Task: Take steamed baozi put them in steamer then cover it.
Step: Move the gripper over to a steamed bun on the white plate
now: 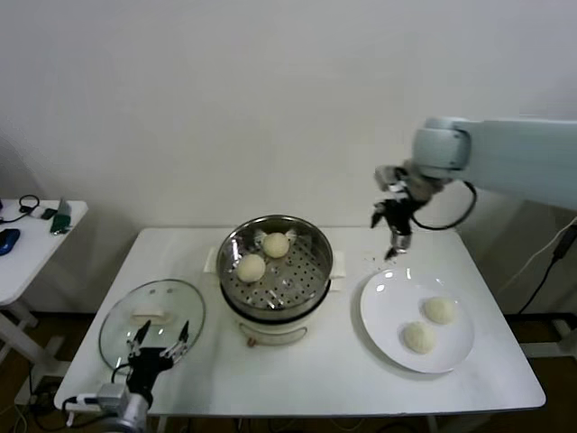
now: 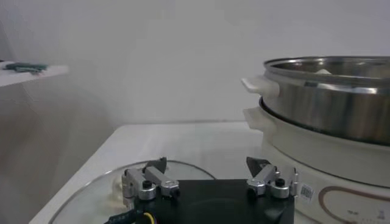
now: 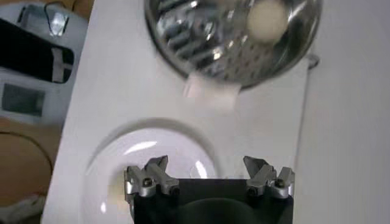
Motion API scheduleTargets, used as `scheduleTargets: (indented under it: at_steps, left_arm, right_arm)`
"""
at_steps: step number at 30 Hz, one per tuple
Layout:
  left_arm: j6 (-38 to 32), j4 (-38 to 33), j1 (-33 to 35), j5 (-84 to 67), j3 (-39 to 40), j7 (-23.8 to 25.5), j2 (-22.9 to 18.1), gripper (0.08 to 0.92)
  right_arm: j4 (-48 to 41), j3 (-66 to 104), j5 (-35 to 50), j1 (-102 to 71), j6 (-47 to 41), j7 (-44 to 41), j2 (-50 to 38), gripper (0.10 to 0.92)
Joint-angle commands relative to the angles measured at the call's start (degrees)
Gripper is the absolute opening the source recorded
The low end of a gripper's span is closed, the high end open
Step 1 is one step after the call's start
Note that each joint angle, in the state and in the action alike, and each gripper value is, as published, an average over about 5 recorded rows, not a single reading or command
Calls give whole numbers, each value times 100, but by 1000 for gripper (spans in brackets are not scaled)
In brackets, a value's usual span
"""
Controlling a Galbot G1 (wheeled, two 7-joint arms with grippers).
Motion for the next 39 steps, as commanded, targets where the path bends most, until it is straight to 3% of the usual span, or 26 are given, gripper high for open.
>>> scheduleTargets:
  at_steps: [1, 23, 39]
  left_arm:
    - [2, 23, -3, 12, -27, -6, -50, 823]
    - [-49, 90, 101, 56, -19, -15, -65, 823]
    - [-61, 91, 131, 97, -18, -12, -75, 823]
  right_arm:
    - [580, -330, -1007, -664, -32, 317, -1193, 823]
    - [382, 1727, -1627, -3285, -440, 847, -1601, 823]
    - [-106, 2093, -1894, -3685, -415, 943, -1295, 823]
